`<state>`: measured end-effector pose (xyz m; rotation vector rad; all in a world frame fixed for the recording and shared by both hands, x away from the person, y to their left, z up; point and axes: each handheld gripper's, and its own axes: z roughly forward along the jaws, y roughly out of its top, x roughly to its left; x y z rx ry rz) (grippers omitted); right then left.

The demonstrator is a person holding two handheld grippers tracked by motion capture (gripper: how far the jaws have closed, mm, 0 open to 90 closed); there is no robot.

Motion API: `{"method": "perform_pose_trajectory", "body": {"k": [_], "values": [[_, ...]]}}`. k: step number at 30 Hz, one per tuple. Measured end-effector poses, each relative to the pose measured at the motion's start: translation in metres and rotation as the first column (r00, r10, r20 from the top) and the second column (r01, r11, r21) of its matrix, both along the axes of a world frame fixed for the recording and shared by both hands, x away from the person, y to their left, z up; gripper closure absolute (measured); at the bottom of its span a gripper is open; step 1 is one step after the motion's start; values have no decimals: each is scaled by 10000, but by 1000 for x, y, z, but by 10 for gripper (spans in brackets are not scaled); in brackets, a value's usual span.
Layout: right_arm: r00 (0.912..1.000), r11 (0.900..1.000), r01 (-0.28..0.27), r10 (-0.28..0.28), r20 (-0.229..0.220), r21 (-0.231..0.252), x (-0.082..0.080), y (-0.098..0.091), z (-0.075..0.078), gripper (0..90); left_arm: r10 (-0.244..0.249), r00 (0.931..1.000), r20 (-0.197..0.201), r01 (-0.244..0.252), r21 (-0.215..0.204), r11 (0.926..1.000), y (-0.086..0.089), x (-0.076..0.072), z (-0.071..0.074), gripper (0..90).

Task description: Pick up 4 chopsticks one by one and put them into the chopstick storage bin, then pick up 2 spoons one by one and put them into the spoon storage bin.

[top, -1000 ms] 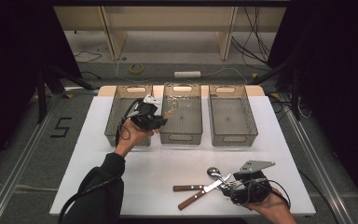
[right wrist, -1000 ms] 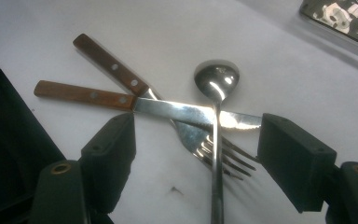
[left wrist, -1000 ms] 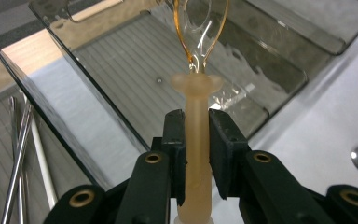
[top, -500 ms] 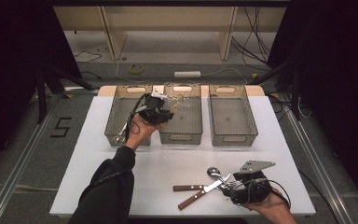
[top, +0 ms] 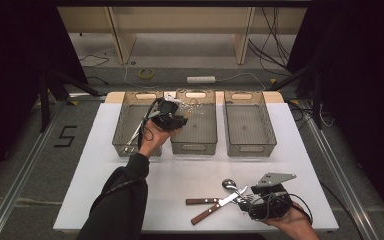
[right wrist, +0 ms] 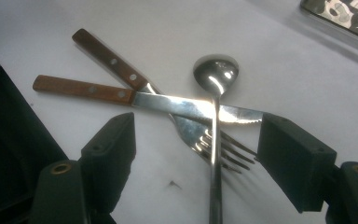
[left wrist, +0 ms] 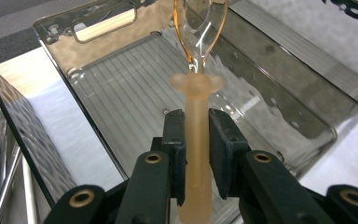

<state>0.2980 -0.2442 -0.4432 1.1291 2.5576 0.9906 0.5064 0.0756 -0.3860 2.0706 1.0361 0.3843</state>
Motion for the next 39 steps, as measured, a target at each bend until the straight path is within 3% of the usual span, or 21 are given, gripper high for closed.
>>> {"method": "perform_pose_trajectory", "body": {"k": [5, 13, 21, 39], "values": [[10000, 10000, 71, -71, 50, 52, 0, -2, 1, 288, 113, 9999, 38, -114, 49, 9999, -6, 4, -1, 766], [10000, 10000, -4, 4, 24, 8, 0, 0, 2, 288, 451, 9988, -202, -452, -39, 9990, -8, 12, -8, 766], [10000, 10000, 13, -13, 12, 11, -1, -3, 1, 288, 540, 9978, -379, -534, 146, 9985, -14, 18, -15, 764], [10000, 10000, 9, -9, -18, -35, -1, 0, 2, 288, 694, 9946, -777, -668, 356, 9971, -23, 20, -26, 756]]}}
